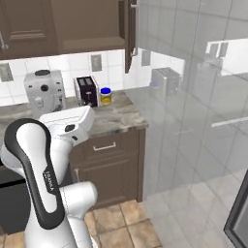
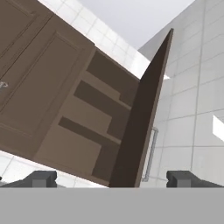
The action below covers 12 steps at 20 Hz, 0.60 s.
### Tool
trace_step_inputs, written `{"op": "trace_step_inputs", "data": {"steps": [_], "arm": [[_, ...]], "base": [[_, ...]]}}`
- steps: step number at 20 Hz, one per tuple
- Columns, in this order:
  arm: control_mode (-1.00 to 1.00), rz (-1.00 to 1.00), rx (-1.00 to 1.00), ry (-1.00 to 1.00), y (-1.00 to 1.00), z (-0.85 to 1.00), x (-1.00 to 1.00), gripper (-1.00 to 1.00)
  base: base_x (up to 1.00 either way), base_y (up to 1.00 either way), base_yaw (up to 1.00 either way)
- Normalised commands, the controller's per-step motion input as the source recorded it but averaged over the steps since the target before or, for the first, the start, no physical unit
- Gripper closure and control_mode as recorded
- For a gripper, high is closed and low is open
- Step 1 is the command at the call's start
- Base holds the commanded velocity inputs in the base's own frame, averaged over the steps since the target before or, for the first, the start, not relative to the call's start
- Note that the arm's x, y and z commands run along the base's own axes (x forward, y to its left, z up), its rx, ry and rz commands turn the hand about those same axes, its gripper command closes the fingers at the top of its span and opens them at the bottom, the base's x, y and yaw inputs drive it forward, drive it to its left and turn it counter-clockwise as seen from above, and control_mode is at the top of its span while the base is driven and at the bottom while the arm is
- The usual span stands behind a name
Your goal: Close all open cabinet doors.
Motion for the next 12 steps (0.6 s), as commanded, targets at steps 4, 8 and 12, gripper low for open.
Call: {"op": "trace_step_inputs", "data": {"steps": [4,8,12], "arm": [[1.0,0.0,0.0,0.0,0.0,0.0,0.0,-1.0],[1.0,0.0,0.0,0.0,0.0,0.0,0.0,-1.0],[1.0,0.0,0.0,0.0,0.0,0.0,0.0,-1.0]], "base": [[0.69,-0.08,-0.05],[0.65,-0.11,-0.04],[0.71,-0.1,-0.05]]}}
